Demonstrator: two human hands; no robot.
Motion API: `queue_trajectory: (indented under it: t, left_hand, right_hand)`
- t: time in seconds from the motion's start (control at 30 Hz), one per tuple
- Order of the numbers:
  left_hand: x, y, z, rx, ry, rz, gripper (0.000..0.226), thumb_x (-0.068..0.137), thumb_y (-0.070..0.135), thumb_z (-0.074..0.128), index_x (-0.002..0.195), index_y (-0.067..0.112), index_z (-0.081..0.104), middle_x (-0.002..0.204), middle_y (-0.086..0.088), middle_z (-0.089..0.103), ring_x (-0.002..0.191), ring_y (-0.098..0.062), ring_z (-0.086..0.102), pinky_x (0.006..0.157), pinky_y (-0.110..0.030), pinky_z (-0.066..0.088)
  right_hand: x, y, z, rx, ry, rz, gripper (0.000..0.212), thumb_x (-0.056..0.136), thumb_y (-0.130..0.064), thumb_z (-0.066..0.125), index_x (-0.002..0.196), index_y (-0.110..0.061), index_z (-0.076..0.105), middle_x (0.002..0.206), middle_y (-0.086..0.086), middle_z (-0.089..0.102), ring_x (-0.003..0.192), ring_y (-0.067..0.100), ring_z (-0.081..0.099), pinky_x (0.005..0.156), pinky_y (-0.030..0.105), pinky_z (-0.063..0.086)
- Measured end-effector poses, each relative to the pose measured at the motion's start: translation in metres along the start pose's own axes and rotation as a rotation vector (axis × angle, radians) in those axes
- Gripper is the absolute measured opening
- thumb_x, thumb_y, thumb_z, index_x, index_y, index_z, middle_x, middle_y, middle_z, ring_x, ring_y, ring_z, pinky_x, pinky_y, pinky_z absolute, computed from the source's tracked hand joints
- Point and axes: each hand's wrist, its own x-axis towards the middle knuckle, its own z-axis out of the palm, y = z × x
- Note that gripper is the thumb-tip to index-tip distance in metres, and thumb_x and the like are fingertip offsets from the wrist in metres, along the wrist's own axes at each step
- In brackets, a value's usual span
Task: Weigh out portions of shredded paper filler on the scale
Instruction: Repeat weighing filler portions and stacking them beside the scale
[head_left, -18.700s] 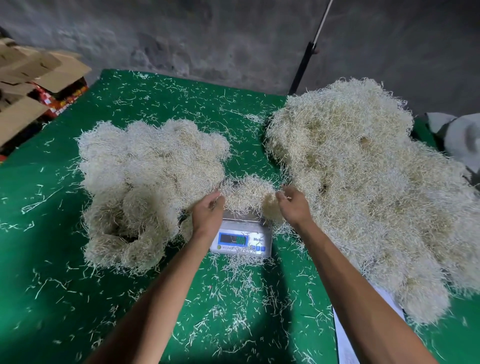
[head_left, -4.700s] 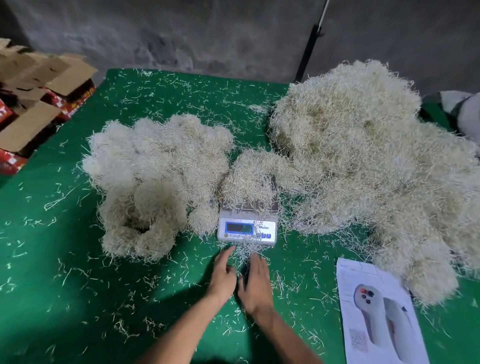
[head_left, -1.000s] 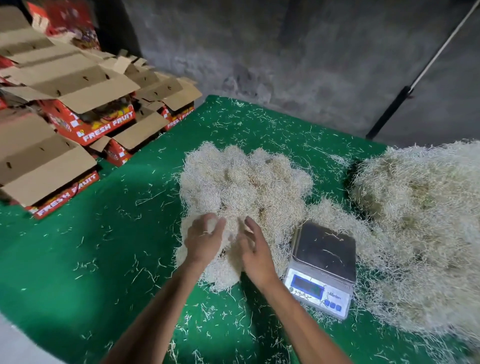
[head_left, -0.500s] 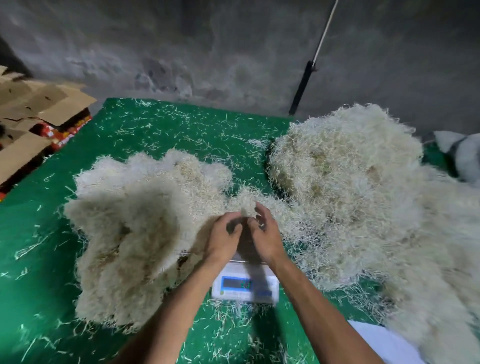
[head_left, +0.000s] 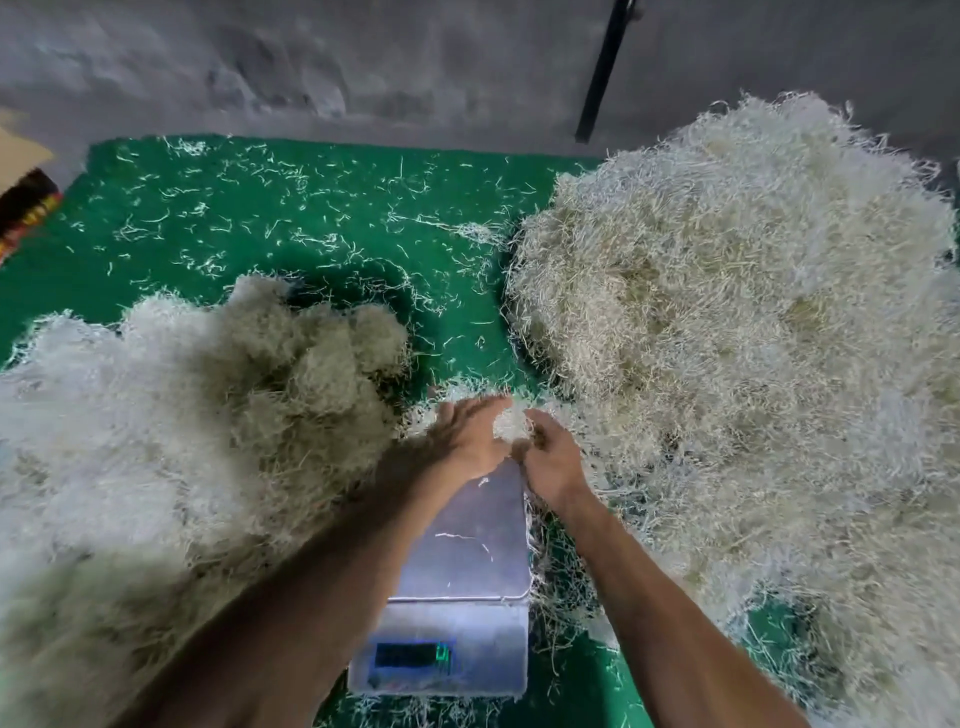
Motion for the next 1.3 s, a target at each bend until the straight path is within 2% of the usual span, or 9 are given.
queue_trajectory:
  t: [0.23, 0.43, 0.53, 0.63, 0.8, 0.93, 1.07, 1.2, 1.3]
  left_hand:
    - [0.024, 0.024, -0.032, -0.677, 0.119, -0.074, 0.011, 0.091, 0.008, 0.053, 0.093, 0.016, 0.061, 0.072, -0.007, 0.056, 0.052, -0.011, 0.043, 0.037, -0.016, 0.031]
    - [-0.036, 0.052, -0.087, -0.821, 0.195, 0.066, 0.03, 0.104, 0.03, 0.04, 0.079, 0.017, 0.05, 0.059, 0.003, 0.061, 0.048, -0.012, 0.057, 0.042, -0.028, 0.045]
    - [-0.082, 0.053, -0.118, -0.948, 0.137, 0.129, 0.026, 0.102, 0.052, 0.041, 0.092, 0.032, 0.053, 0.092, 0.007, 0.058, 0.077, -0.013, 0.058, 0.076, -0.039, 0.054]
    - [-0.124, 0.056, -0.147, -1.228, -0.133, 0.029, 0.038, 0.105, 0.041, 0.046, 0.119, 0.014, 0.069, 0.124, -0.02, 0.064, 0.11, -0.035, 0.067, 0.094, -0.048, 0.055]
    - [-0.184, 0.06, -0.169, -1.1, -0.032, -0.147, 0.119, 0.074, -0.017, 0.058, 0.145, 0.069, 0.017, 0.153, 0.032, 0.022, 0.145, -0.011, 0.027, 0.115, -0.027, 0.027]
    - [-0.22, 0.086, -0.179, -1.358, -0.043, -0.045, 0.045, 0.106, 0.024, 0.049, 0.149, 0.013, 0.044, 0.142, -0.019, 0.057, 0.127, -0.035, 0.06, 0.098, -0.044, 0.054]
    - [-0.233, 0.093, -0.178, -1.495, 0.133, -0.141, 0.031, 0.111, 0.025, 0.033, 0.121, 0.006, 0.055, 0.096, -0.013, 0.058, 0.076, -0.019, 0.057, 0.058, -0.026, 0.052]
    - [-0.259, 0.102, -0.193, -1.575, -0.033, -0.205, 0.038, 0.11, 0.011, 0.037, 0.078, 0.03, 0.029, 0.15, -0.016, 0.041, 0.096, 0.005, 0.063, 0.082, -0.011, 0.051]
    - [-0.279, 0.095, -0.199, -1.608, -0.133, 0.009, 0.046, 0.106, 0.047, 0.04, 0.115, 0.009, 0.065, 0.133, -0.018, 0.063, 0.107, -0.022, 0.072, 0.092, -0.04, 0.058]
  right_hand:
    - [-0.001, 0.0, -0.004, -0.239, 0.208, -0.419, 0.078, 0.086, -0.012, 0.068, 0.155, -0.026, 0.034, 0.142, -0.001, 0.043, 0.108, 0.019, 0.056, 0.093, 0.044, 0.054]
    - [-0.039, -0.057, -0.034, -0.063, 0.204, -0.598, 0.073, 0.096, -0.03, 0.059, 0.159, -0.04, 0.023, 0.159, -0.016, 0.034, 0.109, 0.01, 0.058, 0.1, 0.04, 0.05]
    - [-0.058, -0.083, -0.064, 0.009, 0.162, -0.428, 0.072, 0.093, -0.019, 0.067, 0.157, -0.03, 0.036, 0.112, -0.012, 0.068, 0.057, 0.014, 0.054, 0.054, 0.034, 0.057]
    - [-0.086, -0.11, -0.087, -0.002, 0.213, -0.337, 0.068, 0.092, 0.0, 0.065, 0.154, -0.01, 0.039, 0.079, -0.004, 0.062, 0.049, 0.017, 0.055, 0.048, 0.042, 0.055]
    - [-0.141, -0.151, -0.097, 0.275, 0.297, -0.202, 0.072, 0.091, 0.009, 0.045, 0.158, -0.003, 0.024, 0.123, 0.019, 0.062, 0.071, 0.014, 0.066, 0.072, 0.037, 0.06]
    - [-0.184, -0.169, -0.082, 0.156, 0.145, -0.256, 0.011, 0.092, -0.003, 0.043, 0.094, -0.009, 0.053, 0.081, 0.003, 0.055, 0.055, 0.004, 0.05, 0.045, 0.013, 0.044]
    - [-0.235, -0.178, -0.057, 0.286, -0.006, -0.46, 0.044, 0.087, -0.034, 0.054, 0.128, -0.029, 0.04, 0.077, -0.007, 0.058, 0.056, -0.003, 0.058, 0.055, 0.017, 0.054]
    - [-0.252, -0.21, -0.059, 0.273, 0.152, -0.55, 0.048, 0.092, -0.011, 0.065, 0.139, -0.017, 0.052, 0.073, -0.007, 0.068, 0.053, 0.006, 0.058, 0.048, 0.025, 0.053]
    - [-0.258, -0.233, -0.069, 0.288, 0.225, -0.614, 0.038, 0.088, 0.003, 0.066, 0.113, -0.026, 0.065, 0.073, -0.015, 0.072, 0.05, 0.001, 0.06, 0.042, 0.015, 0.044]
